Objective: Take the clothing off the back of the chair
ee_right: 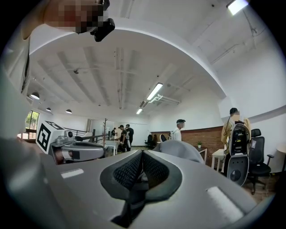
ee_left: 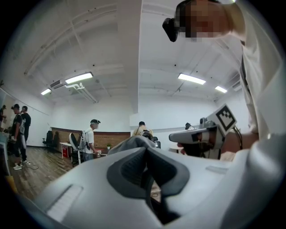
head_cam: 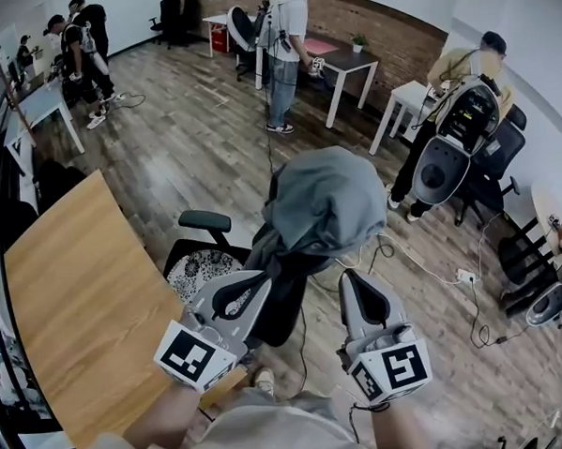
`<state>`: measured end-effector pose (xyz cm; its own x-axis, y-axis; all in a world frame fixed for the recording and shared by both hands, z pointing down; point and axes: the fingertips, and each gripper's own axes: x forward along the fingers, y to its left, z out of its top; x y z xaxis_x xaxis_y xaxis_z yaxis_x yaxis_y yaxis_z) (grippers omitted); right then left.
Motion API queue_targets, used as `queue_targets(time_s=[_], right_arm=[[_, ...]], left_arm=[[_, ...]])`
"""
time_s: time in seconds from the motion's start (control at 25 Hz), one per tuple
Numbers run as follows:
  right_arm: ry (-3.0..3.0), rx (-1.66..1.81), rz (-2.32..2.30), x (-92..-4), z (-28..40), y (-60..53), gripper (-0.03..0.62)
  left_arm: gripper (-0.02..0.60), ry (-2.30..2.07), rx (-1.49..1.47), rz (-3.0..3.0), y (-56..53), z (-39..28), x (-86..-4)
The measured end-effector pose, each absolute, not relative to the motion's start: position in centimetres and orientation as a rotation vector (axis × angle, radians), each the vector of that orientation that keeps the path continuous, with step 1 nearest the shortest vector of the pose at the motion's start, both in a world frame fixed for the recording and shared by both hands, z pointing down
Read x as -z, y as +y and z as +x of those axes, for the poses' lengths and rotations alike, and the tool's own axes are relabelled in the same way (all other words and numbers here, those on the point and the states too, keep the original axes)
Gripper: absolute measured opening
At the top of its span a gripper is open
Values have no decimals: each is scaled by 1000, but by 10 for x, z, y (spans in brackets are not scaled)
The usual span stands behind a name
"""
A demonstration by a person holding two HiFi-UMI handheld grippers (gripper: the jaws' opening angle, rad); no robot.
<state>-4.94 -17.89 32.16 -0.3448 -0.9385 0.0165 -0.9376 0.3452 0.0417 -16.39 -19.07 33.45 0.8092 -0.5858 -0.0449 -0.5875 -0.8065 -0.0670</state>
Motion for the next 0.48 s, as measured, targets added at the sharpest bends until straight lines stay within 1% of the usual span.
queue_targets(time_s=[0.24,0.48], right_arm=[[-2613,34,1717,-318,-53,-192,35],[-2610,27,1694,-317,-40,-205,37]], left_arm=[[2,972,-13,-2896,-211,-168,-336],[2,1020,-22,-2889,-225,-163,-335]])
